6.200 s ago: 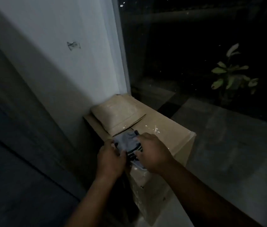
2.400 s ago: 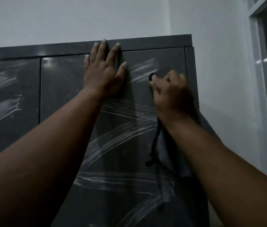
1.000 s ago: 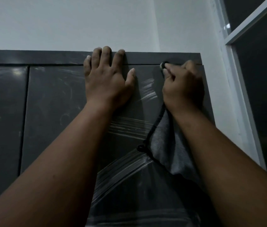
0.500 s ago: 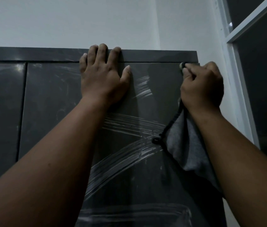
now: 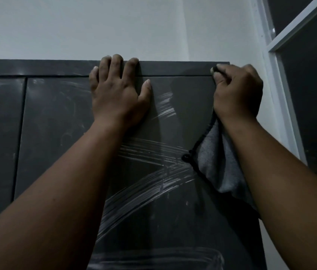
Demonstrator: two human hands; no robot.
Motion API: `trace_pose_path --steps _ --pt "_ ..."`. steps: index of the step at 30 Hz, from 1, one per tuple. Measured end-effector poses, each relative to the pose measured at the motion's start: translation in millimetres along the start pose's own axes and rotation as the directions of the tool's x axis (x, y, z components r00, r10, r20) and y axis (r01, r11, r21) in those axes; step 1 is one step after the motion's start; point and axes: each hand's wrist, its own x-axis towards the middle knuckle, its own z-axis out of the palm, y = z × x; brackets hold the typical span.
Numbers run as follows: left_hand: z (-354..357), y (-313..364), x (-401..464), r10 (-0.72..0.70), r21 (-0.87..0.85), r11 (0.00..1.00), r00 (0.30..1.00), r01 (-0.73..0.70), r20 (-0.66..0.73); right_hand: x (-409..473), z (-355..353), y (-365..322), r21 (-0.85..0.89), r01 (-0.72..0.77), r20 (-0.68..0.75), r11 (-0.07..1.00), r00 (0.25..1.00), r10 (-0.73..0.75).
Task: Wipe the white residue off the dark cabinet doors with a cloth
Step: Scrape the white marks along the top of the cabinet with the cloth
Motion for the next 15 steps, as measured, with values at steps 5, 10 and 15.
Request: trace_pose_path --steps 5,10,15 --pt "1 0 1 -0.005 0.003 1.000 1.000 0.005 0.008 2 12 -12 0.008 0.031 0.038 0.999 0.999 -0.031" --pt "0 -1 1 0.001 0.003 1.000 1.000 -0.001 0.007 -9 -2 2 -0.013 0.098 0.060 0.995 0.993 -0.097" --pt "2 -1 1 -0.004 0.000 1.000 1.000 0.004 0.001 14 2 1 -0.007 -0.031 -0.008 1.000 0.999 0.031"
